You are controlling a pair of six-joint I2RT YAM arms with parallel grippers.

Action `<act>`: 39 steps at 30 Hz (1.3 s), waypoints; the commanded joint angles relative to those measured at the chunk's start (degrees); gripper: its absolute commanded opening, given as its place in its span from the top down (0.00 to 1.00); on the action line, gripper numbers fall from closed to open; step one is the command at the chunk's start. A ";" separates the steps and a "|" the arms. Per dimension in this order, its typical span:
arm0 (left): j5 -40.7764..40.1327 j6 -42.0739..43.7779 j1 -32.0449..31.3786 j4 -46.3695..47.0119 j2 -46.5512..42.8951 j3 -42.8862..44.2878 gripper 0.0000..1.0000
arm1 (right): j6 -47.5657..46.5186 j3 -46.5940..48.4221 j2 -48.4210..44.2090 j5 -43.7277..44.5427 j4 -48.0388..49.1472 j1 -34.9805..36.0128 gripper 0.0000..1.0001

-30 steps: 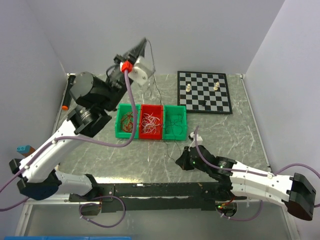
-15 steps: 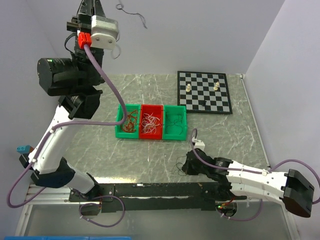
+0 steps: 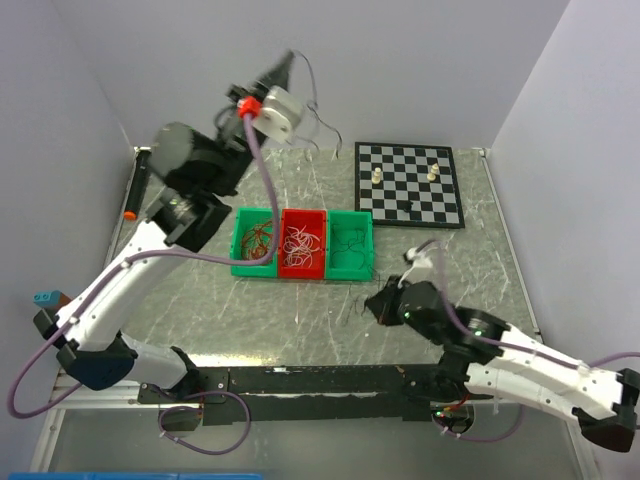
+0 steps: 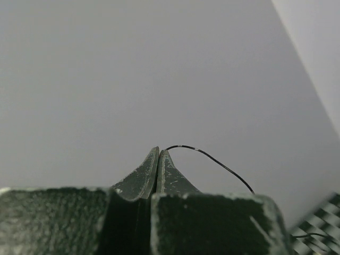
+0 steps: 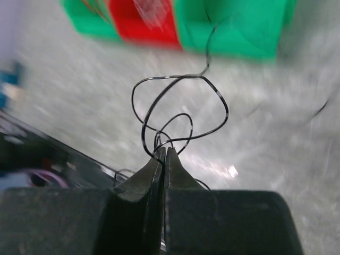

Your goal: Untangle the cables

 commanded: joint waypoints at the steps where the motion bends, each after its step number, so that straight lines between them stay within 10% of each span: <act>1: 3.98 -12.07 -0.58 -3.56 -0.01 -6.75 0.99 | -7.77 11.74 -2.14 9.58 -5.10 0.39 1.00; 23: 8.12 -29.75 -0.15 3.37 20.37 -13.35 0.99 | -14.01 23.54 -9.35 28.22 -14.16 0.39 1.00; 39: 5.04 -30.73 1.79 8.56 19.42 -26.80 0.99 | -14.37 22.48 -9.96 30.42 -14.16 0.31 1.00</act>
